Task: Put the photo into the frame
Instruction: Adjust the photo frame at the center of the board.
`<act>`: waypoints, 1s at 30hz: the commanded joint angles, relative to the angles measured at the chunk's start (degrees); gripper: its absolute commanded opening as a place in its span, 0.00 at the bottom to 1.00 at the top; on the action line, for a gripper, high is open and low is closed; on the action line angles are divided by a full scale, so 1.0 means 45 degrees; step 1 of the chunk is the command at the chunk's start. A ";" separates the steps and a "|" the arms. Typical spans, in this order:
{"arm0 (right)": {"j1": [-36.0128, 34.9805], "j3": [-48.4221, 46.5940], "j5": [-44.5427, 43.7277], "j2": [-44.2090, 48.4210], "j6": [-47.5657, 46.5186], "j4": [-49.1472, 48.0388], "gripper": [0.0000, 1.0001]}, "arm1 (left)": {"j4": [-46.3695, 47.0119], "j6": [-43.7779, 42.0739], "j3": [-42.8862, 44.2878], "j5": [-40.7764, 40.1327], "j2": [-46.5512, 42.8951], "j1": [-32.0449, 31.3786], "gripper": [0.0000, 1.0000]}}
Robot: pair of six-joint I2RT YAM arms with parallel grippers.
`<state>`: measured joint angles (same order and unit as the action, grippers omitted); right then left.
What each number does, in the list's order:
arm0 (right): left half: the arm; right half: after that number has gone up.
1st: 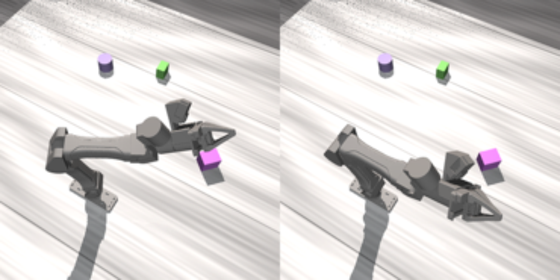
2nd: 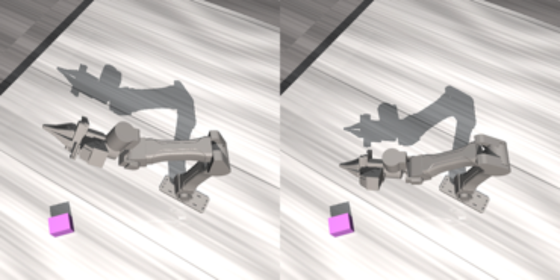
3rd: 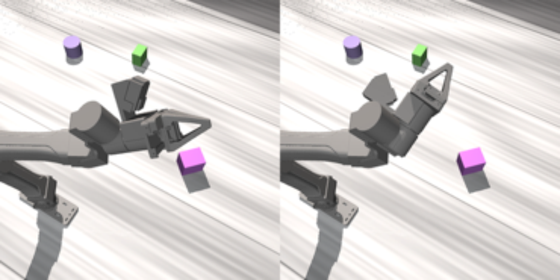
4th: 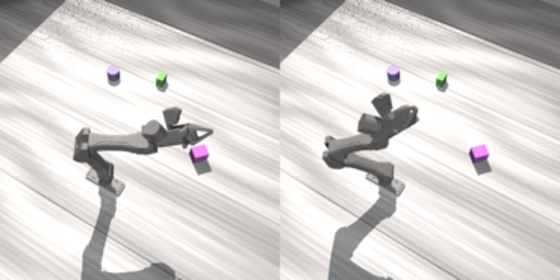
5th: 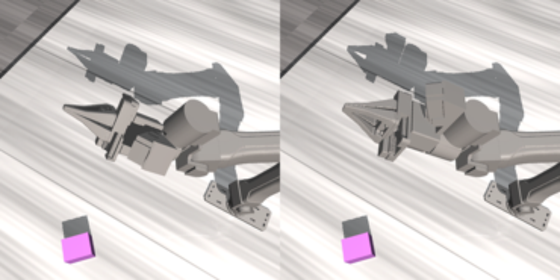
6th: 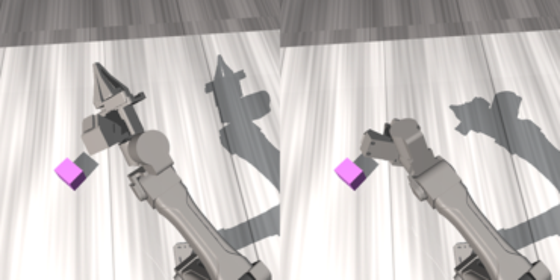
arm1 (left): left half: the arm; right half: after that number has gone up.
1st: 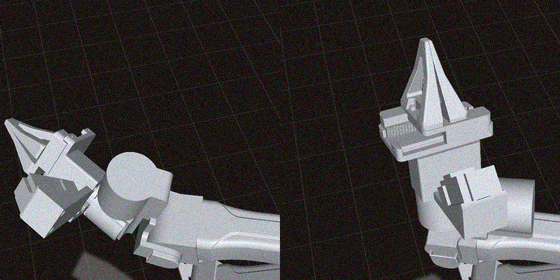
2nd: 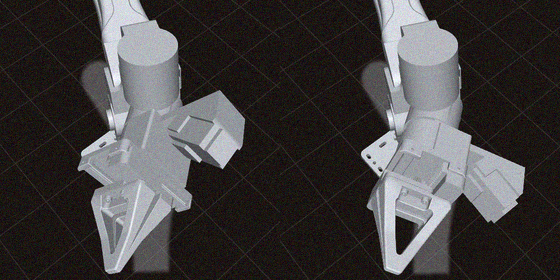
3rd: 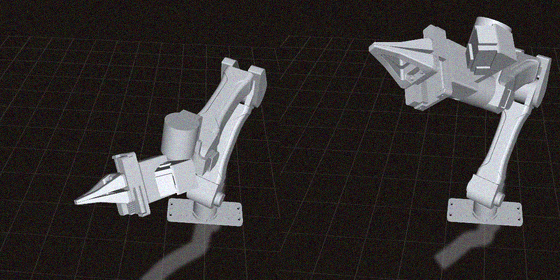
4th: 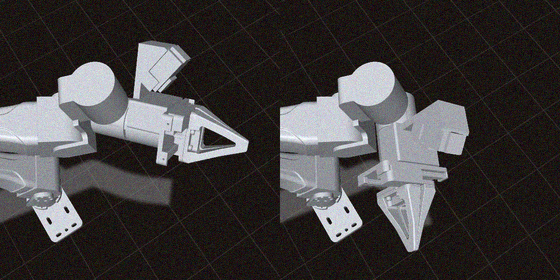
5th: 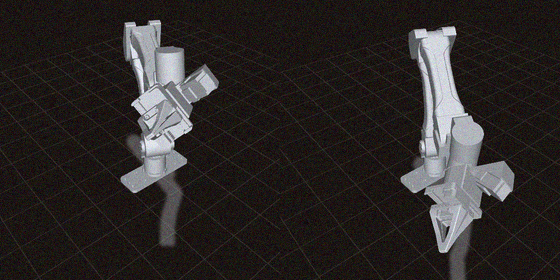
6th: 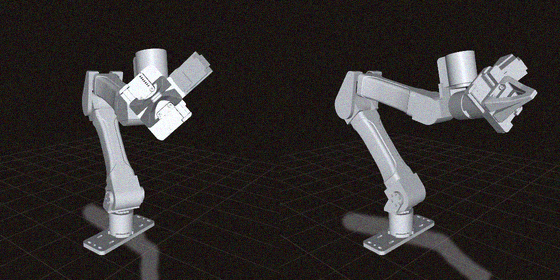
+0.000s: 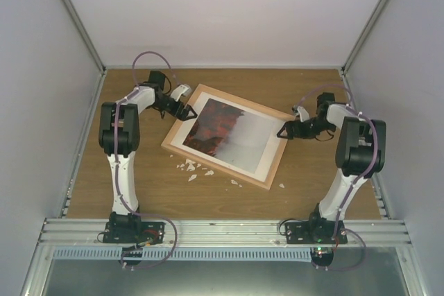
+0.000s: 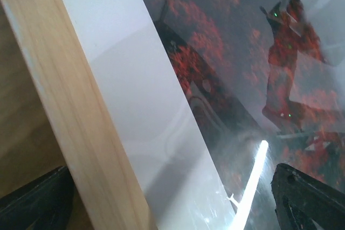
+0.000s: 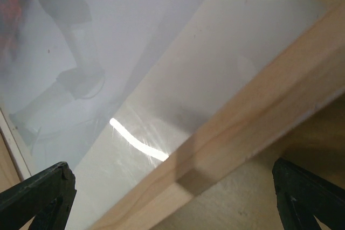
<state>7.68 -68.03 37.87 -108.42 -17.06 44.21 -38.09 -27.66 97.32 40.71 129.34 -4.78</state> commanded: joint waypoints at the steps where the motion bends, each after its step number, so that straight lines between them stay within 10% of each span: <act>1: 0.0074 -0.1007 0.0945 -0.0646 0.0232 -0.0238 1.00 | -0.0306 -0.0934 -0.1368 0.1047 -0.1201 -0.0027 0.99; 14: -0.0933 -0.6237 0.1946 -0.4098 0.0853 -0.0261 1.00 | -0.1816 -0.5063 -0.7057 0.1069 -0.5542 -0.1283 0.99; 22: -0.1707 -1.2477 0.1904 -0.6421 0.1357 0.0949 1.00 | -0.2139 -0.4364 -0.5850 0.1809 -0.6032 0.0569 0.99; 30: -0.1177 -0.8597 0.1160 -0.2010 0.0085 0.0963 0.99 | -0.0739 -0.2758 -0.4545 0.1051 -0.5641 0.0941 0.99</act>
<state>0.10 -117.62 43.83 -129.78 -12.43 46.54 -46.46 -44.38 74.61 45.87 103.13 -1.13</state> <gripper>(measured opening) 0.995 0.990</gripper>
